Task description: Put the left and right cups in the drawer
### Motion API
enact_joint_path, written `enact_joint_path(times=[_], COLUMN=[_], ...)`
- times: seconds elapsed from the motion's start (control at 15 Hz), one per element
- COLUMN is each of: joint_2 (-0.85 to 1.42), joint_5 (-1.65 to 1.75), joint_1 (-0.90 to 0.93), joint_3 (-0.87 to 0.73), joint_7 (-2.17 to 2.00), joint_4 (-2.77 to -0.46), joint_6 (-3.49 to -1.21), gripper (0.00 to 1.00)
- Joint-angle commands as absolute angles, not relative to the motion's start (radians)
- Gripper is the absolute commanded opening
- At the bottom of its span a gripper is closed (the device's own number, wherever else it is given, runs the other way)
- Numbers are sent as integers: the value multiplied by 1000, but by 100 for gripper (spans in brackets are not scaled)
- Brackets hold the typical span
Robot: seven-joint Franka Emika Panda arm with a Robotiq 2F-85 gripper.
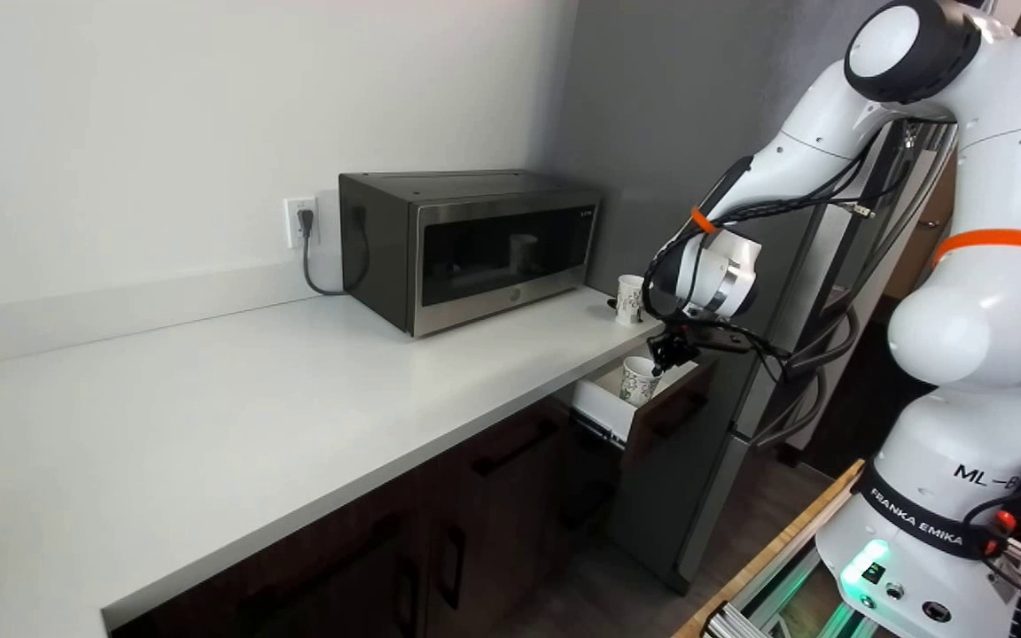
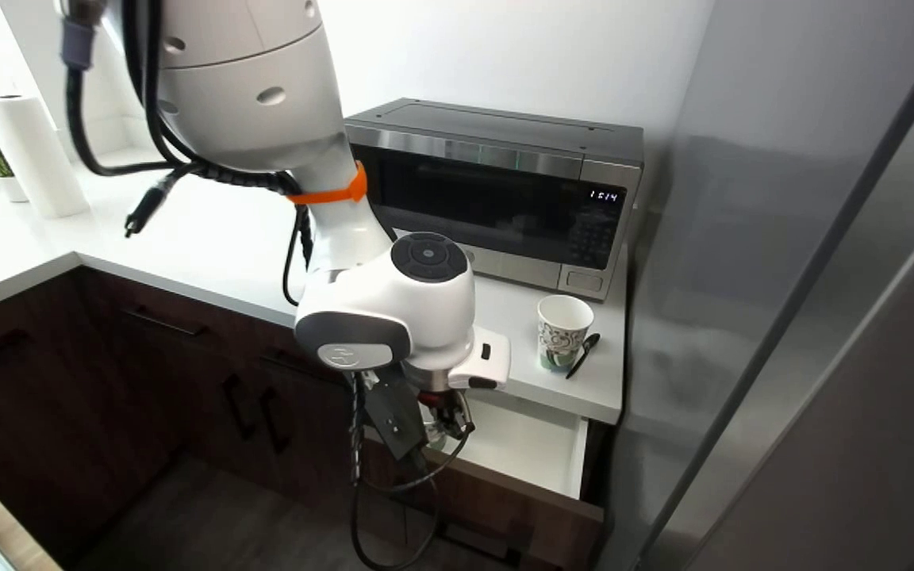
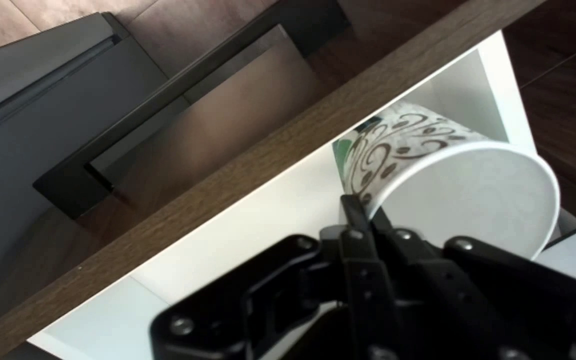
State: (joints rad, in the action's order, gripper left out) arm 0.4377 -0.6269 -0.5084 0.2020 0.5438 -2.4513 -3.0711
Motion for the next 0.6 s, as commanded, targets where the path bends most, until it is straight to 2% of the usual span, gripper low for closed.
enact_joint_path(times=[0.0, 0.53], joint_2=[512, 589], joint_5=[-626, -623], joint_1=[-458, -364], joint_3=[164, 80], joint_7=[488, 421], joint_4=[-2404, -2329], joint_6=[-3116, -3102], gripper=[1, 1])
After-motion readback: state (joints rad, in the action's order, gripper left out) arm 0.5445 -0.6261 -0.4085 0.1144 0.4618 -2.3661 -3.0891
